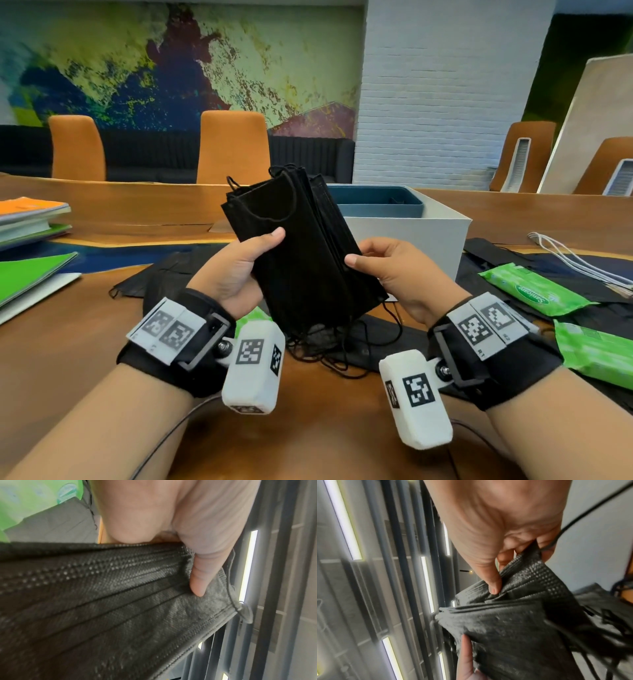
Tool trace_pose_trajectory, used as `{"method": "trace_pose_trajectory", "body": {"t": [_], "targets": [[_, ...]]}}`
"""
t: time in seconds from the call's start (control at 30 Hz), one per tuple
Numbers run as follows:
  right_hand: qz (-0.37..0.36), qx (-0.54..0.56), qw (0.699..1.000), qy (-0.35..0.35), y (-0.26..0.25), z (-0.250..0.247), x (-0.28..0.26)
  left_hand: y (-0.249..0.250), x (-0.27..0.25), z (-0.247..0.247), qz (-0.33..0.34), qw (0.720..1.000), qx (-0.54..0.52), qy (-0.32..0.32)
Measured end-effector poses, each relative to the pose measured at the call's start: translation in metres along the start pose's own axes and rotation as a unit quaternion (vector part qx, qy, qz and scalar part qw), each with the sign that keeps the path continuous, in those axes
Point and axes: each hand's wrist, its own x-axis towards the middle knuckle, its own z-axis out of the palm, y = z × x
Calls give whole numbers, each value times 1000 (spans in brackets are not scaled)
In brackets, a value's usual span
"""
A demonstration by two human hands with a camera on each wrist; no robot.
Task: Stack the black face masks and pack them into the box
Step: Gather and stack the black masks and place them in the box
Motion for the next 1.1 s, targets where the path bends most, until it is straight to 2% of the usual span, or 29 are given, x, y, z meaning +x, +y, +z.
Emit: {"method": "trace_pose_trajectory", "body": {"t": [0.17,0.27,0.37,0.47,0.67,0.77,0.87,1.0,1.1], "targets": [[6,30,999,-15,6,11,0,-3,0,1,-22,1000,4,0],[16,40,998,-38,3,14,-1,-2,1,0,3,1000,22,3],[19,10,998,-63,-3,11,-3,0,3,-2,39,998,56,3],[16,-24,998,-55,-6,8,-3,-4,4,-3,56,996,74,-2],[20,-163,983,-83,3,12,-5,-15,6,-2,79,990,107,-38],[28,-148,984,-93,3,12,-5,-14,6,-4,72,990,116,-43],[-8,-99,991,-95,-3,11,-7,-10,5,-4,80,985,141,-51],[-85,-56,993,-58,-11,14,-10,-4,5,-1,162,975,131,-76],[-95,-50,993,-55,-13,17,-11,-2,2,-1,184,973,89,-108]]}}
